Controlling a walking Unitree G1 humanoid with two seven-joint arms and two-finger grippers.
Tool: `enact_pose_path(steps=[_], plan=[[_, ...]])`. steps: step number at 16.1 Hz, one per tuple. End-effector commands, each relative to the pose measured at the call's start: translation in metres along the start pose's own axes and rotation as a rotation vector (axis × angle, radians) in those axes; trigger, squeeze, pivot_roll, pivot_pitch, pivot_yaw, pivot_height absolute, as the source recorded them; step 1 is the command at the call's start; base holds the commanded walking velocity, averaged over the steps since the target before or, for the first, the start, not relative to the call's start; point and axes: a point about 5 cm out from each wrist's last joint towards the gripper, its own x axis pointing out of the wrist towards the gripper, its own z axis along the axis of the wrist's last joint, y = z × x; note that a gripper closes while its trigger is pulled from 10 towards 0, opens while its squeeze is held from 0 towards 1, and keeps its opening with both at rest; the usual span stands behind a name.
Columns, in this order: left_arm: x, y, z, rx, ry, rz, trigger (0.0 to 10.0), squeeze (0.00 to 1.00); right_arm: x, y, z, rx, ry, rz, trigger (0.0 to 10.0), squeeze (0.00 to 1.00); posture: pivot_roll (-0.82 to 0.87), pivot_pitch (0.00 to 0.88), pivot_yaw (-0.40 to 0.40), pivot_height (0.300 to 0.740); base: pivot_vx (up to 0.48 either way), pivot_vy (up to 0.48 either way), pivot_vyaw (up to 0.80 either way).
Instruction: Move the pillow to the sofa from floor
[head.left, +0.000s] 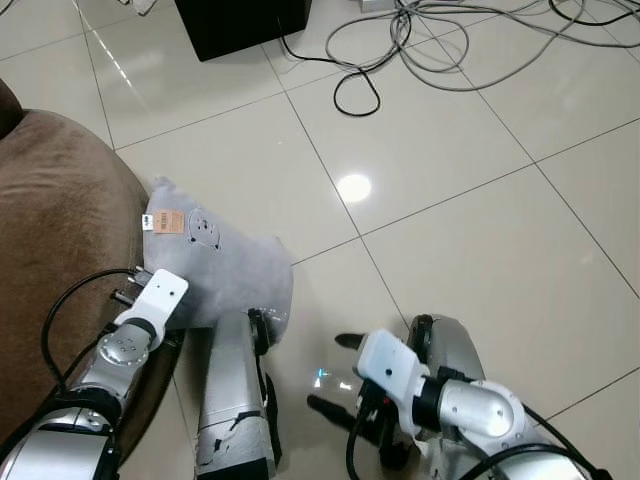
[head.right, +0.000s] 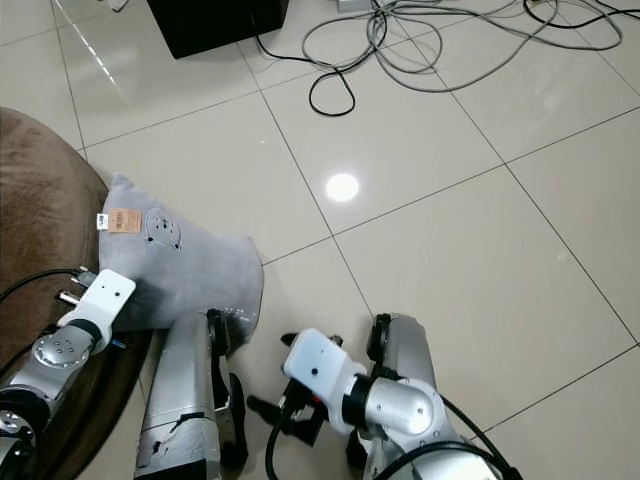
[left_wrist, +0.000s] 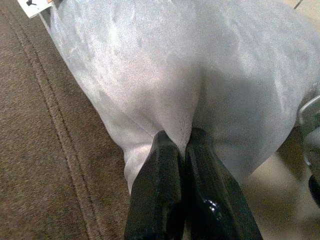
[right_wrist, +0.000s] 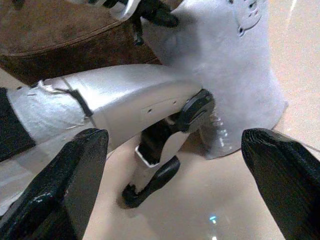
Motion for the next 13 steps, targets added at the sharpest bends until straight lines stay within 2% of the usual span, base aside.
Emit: enact_pose_path(steps=[1,3,4,5,6,8,9,11,12,13], plan=[[-0.001,-0.013,-0.001,-0.067,-0.034,-0.051,0.0,0.0,-0.001,-0.003,-0.009,0.028,0.012,-0.028,10.0,0.0,0.11,0.323,0.06,0.541,0.0,0.0,0.0],[0.001,-0.023,0.014,-0.113,-0.125,-0.088,0.0,0.0,-0.001,-0.013,-0.014,0.032,0.018,-0.104,10.0,0.0,0.11,0.277,0.061,0.541,0.0,0.0,0.0],[0.0,-0.029,0.034,-0.153,-0.265,-0.124,0.0,0.0,-0.004,-0.024,-0.014,0.054,0.009,-0.223,10.0,0.0,0.1,0.244,0.063,0.541,0.0,0.0,0.0],[-0.001,-0.033,0.047,-0.172,-0.345,-0.143,0.0,0.0,-0.006,-0.032,-0.015,0.075,0.004,-0.288,10.0,0.0,0.1,0.227,0.067,0.541,0.0,0.0,0.0],[-0.007,-0.037,0.078,-0.194,-0.523,-0.196,0.0,0.0,-0.01,-0.046,-0.016,0.109,-0.003,-0.397,10.0,0.0,0.08,0.206,0.072,0.541,0.0,0.0,0.0],[-0.011,-0.039,0.098,-0.191,-0.616,-0.227,0.0,0.0,-0.011,-0.056,-0.02,0.122,-0.007,-0.459,10.0,0.0,0.07,0.186,0.075,0.541,0.0,0.0,0.0],[-0.021,-0.027,0.126,-0.205,-0.741,-0.204,0.0,0.0,-0.016,-0.065,-0.023,0.176,-0.025,-0.563,10.0,0.0,0.07,0.135,0.081,0.541,0.0,0.0,0.0],[-0.029,-0.017,0.146,-0.236,-0.824,-0.167,0.0,0.0,-0.02,-0.071,-0.028,0.222,-0.035,-0.644,10.0,0.0,0.07,0.086,0.082,0.541,0.0,0.0,0.0],[-0.041,-0.007,0.163,-0.28,-0.889,-0.126,0.0,0.0,-0.022,-0.078,-0.033,0.254,-0.02,-0.72,10.0,0.0,0.08,0.02,0.085,0.541,0.0,0.0,0.0],[-0.045,-0.004,0.167,-0.296,-0.905,-0.12,0.0,0.0,-0.022,-0.082,-0.036,0.264,-0.011,-0.743,10.0,0.0,0.08,0.011,0.084,0.541,0.0,0.0,0.0]])
